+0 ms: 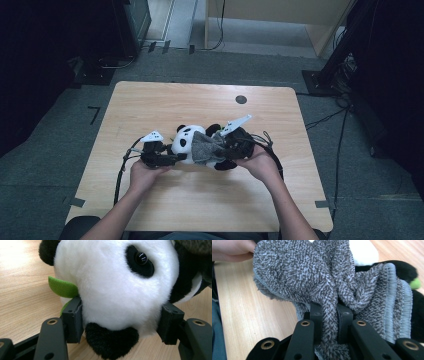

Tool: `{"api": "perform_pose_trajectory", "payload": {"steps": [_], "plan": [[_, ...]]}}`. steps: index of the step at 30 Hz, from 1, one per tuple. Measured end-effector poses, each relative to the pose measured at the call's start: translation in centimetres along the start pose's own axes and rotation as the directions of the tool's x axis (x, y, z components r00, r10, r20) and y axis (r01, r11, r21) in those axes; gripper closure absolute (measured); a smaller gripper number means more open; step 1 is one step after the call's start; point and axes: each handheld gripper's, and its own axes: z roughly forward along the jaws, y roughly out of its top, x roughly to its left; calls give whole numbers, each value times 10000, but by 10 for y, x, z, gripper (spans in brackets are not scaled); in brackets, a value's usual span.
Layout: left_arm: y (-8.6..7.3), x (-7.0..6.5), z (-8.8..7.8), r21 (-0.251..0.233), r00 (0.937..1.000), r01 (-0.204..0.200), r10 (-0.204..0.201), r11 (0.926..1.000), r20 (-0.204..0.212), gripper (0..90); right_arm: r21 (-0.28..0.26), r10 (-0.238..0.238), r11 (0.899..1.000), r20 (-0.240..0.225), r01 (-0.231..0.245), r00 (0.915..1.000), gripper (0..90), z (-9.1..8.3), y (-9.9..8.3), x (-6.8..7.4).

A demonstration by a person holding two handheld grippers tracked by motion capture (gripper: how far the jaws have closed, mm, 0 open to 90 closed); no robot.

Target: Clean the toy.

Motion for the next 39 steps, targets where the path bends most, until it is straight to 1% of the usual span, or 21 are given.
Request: {"api": "perform_pose_trajectory", "payload": {"steps": [4, 7, 9, 11, 13, 15, 17, 19, 20, 21, 22, 24, 27, 31, 33, 34, 35, 37, 39], "plan": [[0, 1, 0, -12, 10000, 22, -22, 10000, 33, 354, -369, 194, 9991, 224, -186, 9996, 802, -5, -4, -7], [0, 1, 0, -2, 10000, 20, -20, 10000, 17, 354, -707, 547, 9962, 537, -508, 9971, 802, -11, -10, -13], [0, 0, 0, 47, 10000, -66, 67, 10000, -49, 354, -989, 917, 9912, 374, -876, 9951, 802, -13, -16, -18], [0, -1, 0, 48, 10000, -60, 60, 10000, -78, 353, -1179, 1062, 9879, 444, -1004, 9933, 802, -14, -22, -22], [0, 0, 0, 39, 10000, 22, -21, 10000, -50, 352, -1233, 1194, 9864, 821, -1088, 9895, 802, -18, -26, -25], [0, 0, 0, 44, 10000, 13, -12, 10000, -64, 352, -1288, 1440, 9834, 1217, -1282, 9821, 802, -22, -30, -30], [0, 0, 0, 29, 10000, -1, 1, 10000, -41, 348, -1391, 1728, 9782, 1356, -1539, 9756, 801, -26, -35, -36], [-1, 0, 0, 12, 9999, -124, 124, 9999, 5, 339, -1799, 2246, 9633, 1326, -1994, 9654, 801, -33, -45, -45], [-1, 0, 0, -21, 9999, -144, 144, 9999, -11, 338, -1911, 2410, 9579, 1307, -2141, 9617, 800, -36, -47, -47], [-1, 0, 0, -27, 9999, -160, 160, 9999, -25, 336, -2070, 2492, 9531, 1237, -2206, 9605, 800, -41, -49, -49], [-1, 0, 0, -13, 9998, -191, 191, 9998, -49, 335, -2316, 2584, 9461, 1193, -2263, 9586, 800, -46, -50, -49], [-1, 0, 0, -6, 9998, -178, 178, 9998, -50, 334, -2593, 2605, 9400, 1262, -2216, 9572, 799, -56, -50, -45], [-1, 0, 0, 18, 9998, -186, 186, 9998, -48, 330, -2778, 2467, 9384, 1226, -2054, 9613, 796, -66, -48, -34], [-1, -2, 0, 15, 9996, -251, 251, 9997, -127, 322, -2771, 2161, 9442, 1122, -1783, 9699, 791, -73, -46, -16], [-1, -1, 0, 29, 9996, -251, 251, 9997, -127, 320, -2846, 2018, 9436, 899, -1690, 9753, 791, -75, -44, -6], [-1, -2, 0, 35, 9996, -230, 231, 9997, -134, 319, -2846, 1899, 9448, 714, -1625, 9792, 791, -74, -42, -1], [-1, -2, 0, 57, 9996, -236, 237, 9997, -145, 316, -2777, 1785, 9478, 550, -1567, 9824, 791, -73, -40, 4], [-1, -2, 0, 87, 9996, -240, 241, 9997, -171, 316, -2501, 1541, 9580, 354, -1405, 9874, 791, -66, -36, 14], [-1, -2, 0, 110, 9995, -235, 237, 9997, -192, 317, -2170, 1335, 9684, 328, -1233, 9905, 789, -54, -35, 21]]}}
